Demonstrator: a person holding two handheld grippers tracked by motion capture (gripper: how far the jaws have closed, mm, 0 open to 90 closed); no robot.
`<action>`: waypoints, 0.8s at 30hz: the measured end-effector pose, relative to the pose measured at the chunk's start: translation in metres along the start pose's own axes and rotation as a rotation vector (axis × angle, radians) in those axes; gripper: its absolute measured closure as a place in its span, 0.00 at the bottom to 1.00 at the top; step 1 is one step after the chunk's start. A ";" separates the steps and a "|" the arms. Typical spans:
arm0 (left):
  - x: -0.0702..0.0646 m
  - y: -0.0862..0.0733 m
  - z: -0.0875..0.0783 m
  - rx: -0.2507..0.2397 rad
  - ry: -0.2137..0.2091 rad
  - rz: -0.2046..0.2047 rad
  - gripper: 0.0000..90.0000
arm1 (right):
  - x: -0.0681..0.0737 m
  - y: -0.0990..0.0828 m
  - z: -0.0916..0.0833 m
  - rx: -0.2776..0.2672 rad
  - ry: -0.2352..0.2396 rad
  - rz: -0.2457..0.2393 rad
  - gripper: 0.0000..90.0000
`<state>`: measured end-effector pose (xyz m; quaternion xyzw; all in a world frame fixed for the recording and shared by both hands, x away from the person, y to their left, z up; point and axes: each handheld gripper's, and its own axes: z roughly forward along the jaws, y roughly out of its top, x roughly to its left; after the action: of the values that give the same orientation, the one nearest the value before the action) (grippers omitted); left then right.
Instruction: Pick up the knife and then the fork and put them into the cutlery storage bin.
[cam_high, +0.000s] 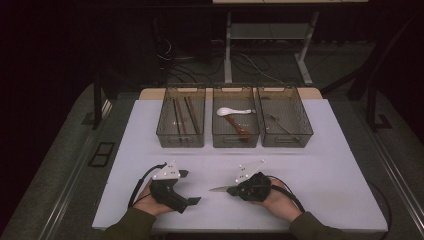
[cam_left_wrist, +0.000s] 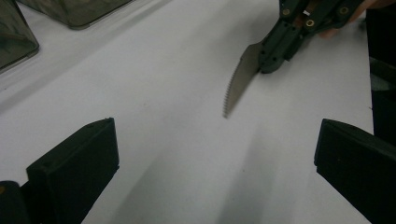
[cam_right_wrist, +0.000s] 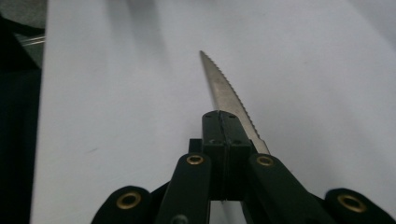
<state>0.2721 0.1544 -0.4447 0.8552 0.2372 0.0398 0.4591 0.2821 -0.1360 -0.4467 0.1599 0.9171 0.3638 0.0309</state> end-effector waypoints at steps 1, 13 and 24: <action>0.000 0.000 0.000 -0.001 0.000 0.000 0.00 | -0.003 0.001 0.001 -0.001 -0.002 -0.009 1.00; 0.000 0.000 0.000 -0.005 -0.004 -0.001 0.00 | -0.018 0.010 -0.004 -0.042 0.004 0.068 0.94; 0.000 0.000 0.000 -0.002 -0.004 0.004 0.00 | -0.028 0.014 -0.040 0.220 -0.017 0.111 0.69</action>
<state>0.2726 0.1544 -0.4449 0.8554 0.2347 0.0392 0.4601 0.3052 -0.1621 -0.4094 0.2159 0.9409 0.2608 0.0006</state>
